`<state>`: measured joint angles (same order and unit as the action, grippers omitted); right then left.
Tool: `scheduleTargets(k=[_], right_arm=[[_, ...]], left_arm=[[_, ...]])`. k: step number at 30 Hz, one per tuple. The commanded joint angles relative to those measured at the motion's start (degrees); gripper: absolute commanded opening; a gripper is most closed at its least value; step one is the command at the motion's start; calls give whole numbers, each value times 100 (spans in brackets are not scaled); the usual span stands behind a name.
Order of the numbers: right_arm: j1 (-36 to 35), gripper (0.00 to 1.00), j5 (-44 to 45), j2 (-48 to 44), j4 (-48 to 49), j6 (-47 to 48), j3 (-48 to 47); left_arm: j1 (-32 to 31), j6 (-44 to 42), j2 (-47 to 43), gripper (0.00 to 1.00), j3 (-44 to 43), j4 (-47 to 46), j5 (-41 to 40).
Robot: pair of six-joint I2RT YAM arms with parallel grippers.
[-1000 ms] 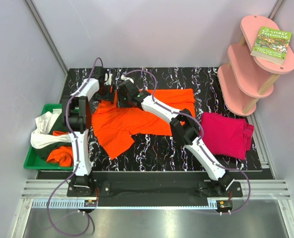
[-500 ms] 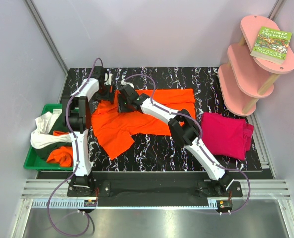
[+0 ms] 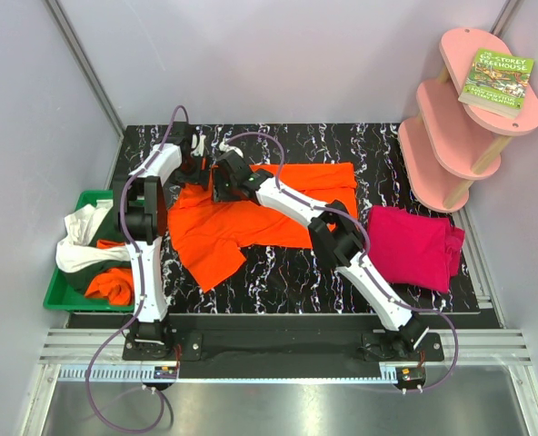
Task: Fold and stack the t-shirts
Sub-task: Fold the flattened tshirt in 1/3 of the way
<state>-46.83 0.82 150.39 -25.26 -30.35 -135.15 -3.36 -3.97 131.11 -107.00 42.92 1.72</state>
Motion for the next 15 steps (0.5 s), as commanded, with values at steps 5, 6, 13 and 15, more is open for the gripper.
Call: scheduleTargets(k=[5,6,13,15], right_arm=[[-72,50,-20,360,-58,47,-644],[-72,50,6,386,-67,55,-670],[-63,50,111,562,-58,47,-934],[-72,50,172,579,-58,29,-969]], left_arm=[[-16,1,99,78,21,76,110],[-16,10,90,78,39,77,136],[-16,10,90,78,39,94,154],[-16,1,81,78,48,94,171]])
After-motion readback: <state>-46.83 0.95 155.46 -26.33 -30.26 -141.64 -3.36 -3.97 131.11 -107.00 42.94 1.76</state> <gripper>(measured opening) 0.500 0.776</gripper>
